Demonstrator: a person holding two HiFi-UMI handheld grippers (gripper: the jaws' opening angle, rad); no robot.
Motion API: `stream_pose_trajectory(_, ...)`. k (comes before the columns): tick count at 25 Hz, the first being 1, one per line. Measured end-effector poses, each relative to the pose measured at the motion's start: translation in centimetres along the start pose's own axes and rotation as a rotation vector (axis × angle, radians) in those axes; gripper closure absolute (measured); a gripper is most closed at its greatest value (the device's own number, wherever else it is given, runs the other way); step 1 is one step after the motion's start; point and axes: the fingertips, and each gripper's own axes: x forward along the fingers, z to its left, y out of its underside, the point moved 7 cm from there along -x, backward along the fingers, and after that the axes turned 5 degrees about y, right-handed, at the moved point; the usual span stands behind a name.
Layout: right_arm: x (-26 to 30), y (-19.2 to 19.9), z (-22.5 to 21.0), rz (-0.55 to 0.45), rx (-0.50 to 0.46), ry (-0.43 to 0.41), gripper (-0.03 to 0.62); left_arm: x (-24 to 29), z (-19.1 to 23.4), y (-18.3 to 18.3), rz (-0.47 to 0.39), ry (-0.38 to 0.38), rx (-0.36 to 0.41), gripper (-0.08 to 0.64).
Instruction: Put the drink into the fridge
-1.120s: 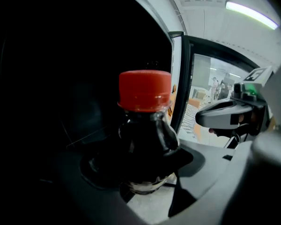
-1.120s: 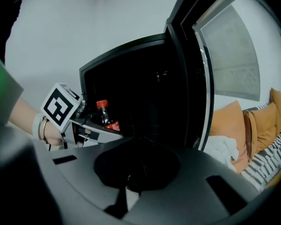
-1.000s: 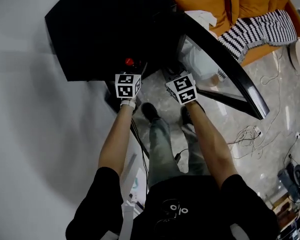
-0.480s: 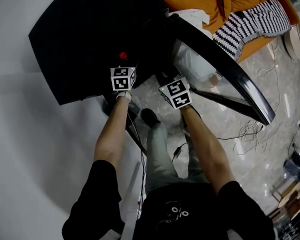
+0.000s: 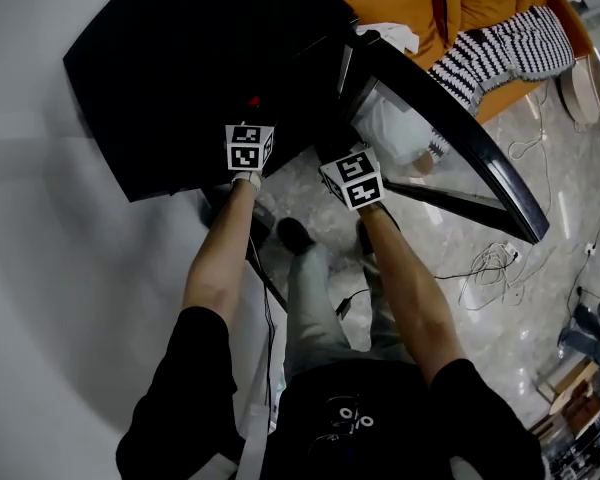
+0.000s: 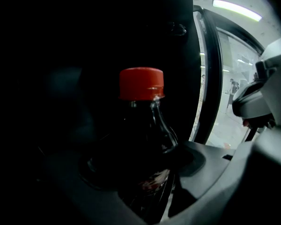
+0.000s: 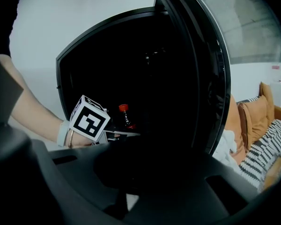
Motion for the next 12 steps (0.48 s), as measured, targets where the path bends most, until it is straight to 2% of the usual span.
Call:
stream_pose_trajectory(4,-0.1,-0.1,0.5,0.007,-0.012,-0.011,0.584,0.3,-0.2,0.7,0.062,0.004,0.029,0.253)
stream_pose_trajectory(12,-1.7,-0.9,0.6,0.025,-0.047,-0.022,0.584,-2.1,-0.7,0.2,0.037,-0.042,-0.068,0.245)
